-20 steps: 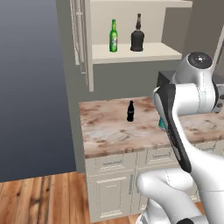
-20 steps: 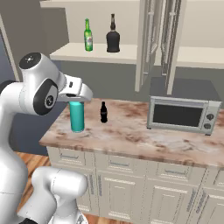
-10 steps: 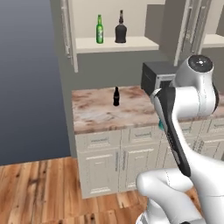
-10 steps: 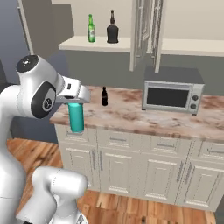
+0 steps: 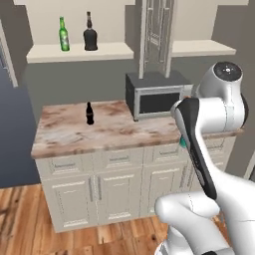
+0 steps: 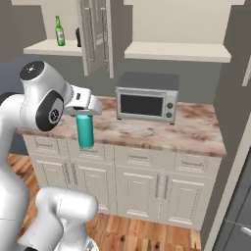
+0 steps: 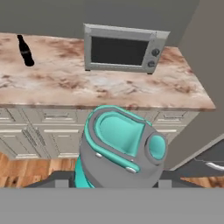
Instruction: Sort all alcoholic drinks to one cabinet, and non-alcoholic drinks to the other.
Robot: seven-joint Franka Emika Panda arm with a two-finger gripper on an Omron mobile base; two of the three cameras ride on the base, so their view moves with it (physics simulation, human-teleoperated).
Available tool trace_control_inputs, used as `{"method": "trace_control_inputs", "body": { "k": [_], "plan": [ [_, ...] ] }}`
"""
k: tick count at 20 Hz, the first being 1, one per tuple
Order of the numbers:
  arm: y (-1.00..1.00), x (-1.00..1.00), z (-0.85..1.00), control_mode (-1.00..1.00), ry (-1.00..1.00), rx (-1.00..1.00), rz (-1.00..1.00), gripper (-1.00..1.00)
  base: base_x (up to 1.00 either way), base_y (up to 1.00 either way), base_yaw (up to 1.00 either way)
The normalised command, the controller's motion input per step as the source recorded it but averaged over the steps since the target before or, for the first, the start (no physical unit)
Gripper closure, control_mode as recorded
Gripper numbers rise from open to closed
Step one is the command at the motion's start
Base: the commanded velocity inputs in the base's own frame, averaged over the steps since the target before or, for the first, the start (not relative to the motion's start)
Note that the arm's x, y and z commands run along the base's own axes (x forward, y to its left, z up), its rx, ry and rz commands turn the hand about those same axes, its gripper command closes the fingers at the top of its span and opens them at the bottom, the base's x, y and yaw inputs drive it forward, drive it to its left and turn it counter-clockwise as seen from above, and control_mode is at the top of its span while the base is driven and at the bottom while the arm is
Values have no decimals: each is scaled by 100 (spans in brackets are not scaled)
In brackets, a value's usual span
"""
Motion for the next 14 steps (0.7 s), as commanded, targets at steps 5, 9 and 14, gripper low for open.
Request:
{"method": "trace_control_inputs", "body": {
  "k": [5,9,14],
  "plan": [
    [0,0,0,100,0,0,0,100,6,-85,0],
    [0,0,0,100,0,0,0,100,49,-41,0],
    [0,0,0,100,0,0,0,100,77,-14,0]
  ]
}}
